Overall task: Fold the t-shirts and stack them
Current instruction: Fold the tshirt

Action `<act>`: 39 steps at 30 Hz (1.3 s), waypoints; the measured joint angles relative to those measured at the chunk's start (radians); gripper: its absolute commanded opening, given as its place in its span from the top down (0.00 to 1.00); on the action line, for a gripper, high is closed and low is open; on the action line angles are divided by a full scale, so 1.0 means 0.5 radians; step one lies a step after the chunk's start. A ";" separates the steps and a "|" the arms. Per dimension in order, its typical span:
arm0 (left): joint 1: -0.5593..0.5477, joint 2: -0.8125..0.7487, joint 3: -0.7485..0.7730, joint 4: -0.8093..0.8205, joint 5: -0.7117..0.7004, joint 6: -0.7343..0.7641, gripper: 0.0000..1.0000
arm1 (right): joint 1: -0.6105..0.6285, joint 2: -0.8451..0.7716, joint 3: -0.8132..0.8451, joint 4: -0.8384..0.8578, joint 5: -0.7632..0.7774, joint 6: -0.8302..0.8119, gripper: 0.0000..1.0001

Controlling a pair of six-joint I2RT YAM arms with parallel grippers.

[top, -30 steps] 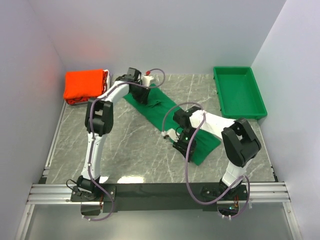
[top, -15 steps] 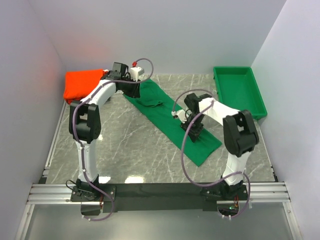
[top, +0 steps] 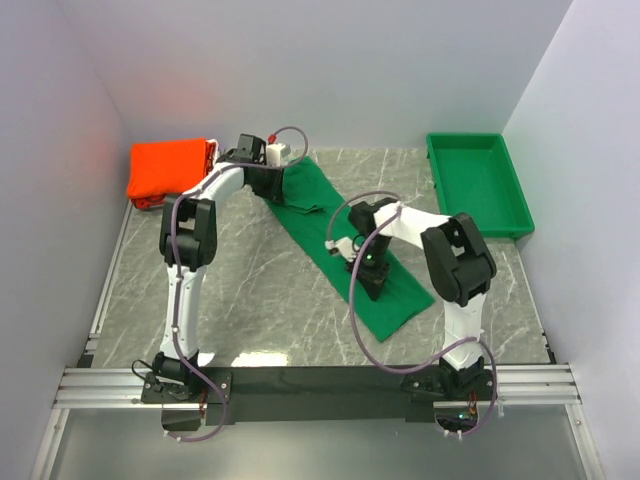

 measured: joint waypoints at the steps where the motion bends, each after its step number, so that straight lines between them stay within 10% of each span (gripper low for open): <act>1: 0.005 0.031 0.061 0.000 -0.011 -0.002 0.77 | 0.036 0.013 0.008 -0.010 -0.039 0.014 0.78; 10: 0.059 0.303 0.516 -0.027 0.046 0.013 0.61 | 0.422 0.317 0.481 -0.058 -0.457 0.169 0.68; 18: 0.124 -0.085 -0.026 0.246 0.283 -0.163 0.49 | 0.174 0.173 0.820 0.030 -0.613 0.244 0.62; 30: 0.196 -0.765 -0.531 0.457 0.483 -0.399 0.50 | -0.206 0.526 1.740 0.726 -0.266 0.784 0.80; 39: 0.256 -0.817 -0.803 0.381 0.482 -0.414 0.51 | -0.206 0.822 1.687 1.005 -0.494 1.387 0.97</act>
